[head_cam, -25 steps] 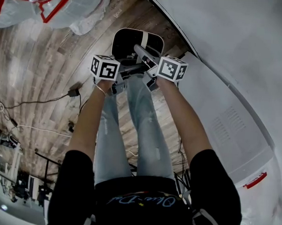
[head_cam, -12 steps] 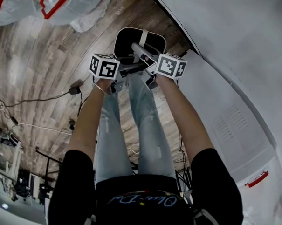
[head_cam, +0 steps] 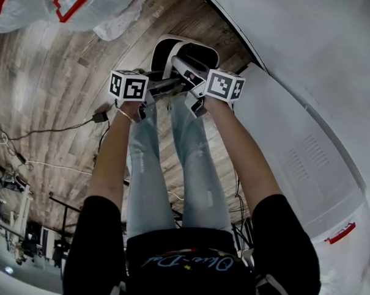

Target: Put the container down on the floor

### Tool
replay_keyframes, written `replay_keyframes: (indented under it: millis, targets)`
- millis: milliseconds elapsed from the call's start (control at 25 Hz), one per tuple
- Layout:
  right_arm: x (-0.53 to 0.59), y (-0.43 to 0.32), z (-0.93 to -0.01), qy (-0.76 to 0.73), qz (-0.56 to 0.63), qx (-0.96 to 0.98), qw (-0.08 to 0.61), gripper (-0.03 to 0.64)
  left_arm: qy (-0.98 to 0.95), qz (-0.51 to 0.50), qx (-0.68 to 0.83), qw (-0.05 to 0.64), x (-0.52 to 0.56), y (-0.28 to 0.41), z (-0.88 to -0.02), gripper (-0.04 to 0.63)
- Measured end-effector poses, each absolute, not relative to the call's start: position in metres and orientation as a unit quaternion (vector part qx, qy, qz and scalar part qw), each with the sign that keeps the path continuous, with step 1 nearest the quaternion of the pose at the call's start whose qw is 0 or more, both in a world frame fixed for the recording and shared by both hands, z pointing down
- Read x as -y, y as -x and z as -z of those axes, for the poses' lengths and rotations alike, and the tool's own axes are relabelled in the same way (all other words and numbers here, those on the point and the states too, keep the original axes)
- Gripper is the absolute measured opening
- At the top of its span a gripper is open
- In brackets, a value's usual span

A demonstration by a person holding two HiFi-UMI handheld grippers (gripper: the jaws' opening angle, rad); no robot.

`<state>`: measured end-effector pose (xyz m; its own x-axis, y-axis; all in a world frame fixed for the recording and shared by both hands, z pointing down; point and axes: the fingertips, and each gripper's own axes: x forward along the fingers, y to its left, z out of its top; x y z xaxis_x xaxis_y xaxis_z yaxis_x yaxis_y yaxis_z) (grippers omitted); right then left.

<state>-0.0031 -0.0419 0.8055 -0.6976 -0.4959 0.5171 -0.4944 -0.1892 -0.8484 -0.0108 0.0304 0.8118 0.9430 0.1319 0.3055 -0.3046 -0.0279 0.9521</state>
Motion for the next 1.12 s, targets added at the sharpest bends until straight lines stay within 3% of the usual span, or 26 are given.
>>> replay_keyframes:
  millis: [600,1120]
  targets:
    - [0.028,-0.006,-0.808,0.419,0.661,-0.623,-0.012,0.155,-0.709,-0.242,0.124,0.65,-0.034,0.061,-0.839,0.218]
    - [0.018,-0.005,-0.798,0.431,0.639,-0.636,-0.044,0.155,-0.691,-0.258,0.17,0.654,-0.035,0.101,-0.835,0.221]
